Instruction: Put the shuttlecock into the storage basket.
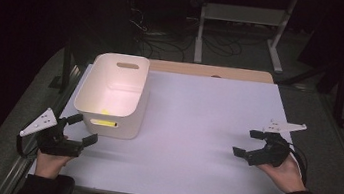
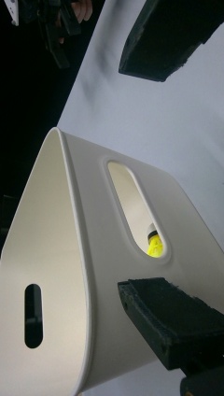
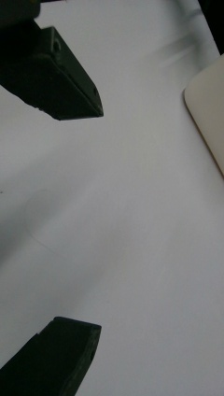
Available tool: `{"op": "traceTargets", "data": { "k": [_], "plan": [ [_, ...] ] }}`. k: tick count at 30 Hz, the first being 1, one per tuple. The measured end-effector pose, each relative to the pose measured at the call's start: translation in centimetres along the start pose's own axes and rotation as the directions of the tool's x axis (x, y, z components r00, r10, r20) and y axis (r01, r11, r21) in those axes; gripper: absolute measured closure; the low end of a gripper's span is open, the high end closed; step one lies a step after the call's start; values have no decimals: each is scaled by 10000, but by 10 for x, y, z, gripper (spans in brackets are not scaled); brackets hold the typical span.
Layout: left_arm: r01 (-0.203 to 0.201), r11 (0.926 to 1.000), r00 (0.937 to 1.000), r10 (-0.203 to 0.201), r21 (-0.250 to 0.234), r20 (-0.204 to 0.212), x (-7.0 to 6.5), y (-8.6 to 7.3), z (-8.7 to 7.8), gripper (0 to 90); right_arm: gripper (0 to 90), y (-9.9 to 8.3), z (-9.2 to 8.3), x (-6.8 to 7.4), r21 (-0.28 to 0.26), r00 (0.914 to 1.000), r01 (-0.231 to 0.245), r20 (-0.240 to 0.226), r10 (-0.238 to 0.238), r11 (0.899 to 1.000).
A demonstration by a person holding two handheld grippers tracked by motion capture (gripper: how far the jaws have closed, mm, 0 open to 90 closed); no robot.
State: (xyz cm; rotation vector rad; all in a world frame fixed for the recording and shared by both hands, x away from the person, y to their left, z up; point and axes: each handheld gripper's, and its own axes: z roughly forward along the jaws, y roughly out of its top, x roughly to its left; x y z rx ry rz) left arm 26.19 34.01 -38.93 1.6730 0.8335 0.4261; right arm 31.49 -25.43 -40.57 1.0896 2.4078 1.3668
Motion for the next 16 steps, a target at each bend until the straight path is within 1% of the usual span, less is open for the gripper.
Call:
{"op": "traceTargets", "data": {
  "k": [4,9,16],
  "plan": [
    [-27,10000,10000,27,74,-16,0,0,1,0,0,-9,-3,2,-40,10000,6,79,-6,10000],
    [-15,10000,10000,15,77,-54,1,0,1,0,0,-15,-9,5,-175,9998,78,161,-75,9998],
    [-30,9999,10000,31,103,-57,1,0,1,0,0,-26,-12,5,-351,9997,48,228,-40,9994]
  ]
}}
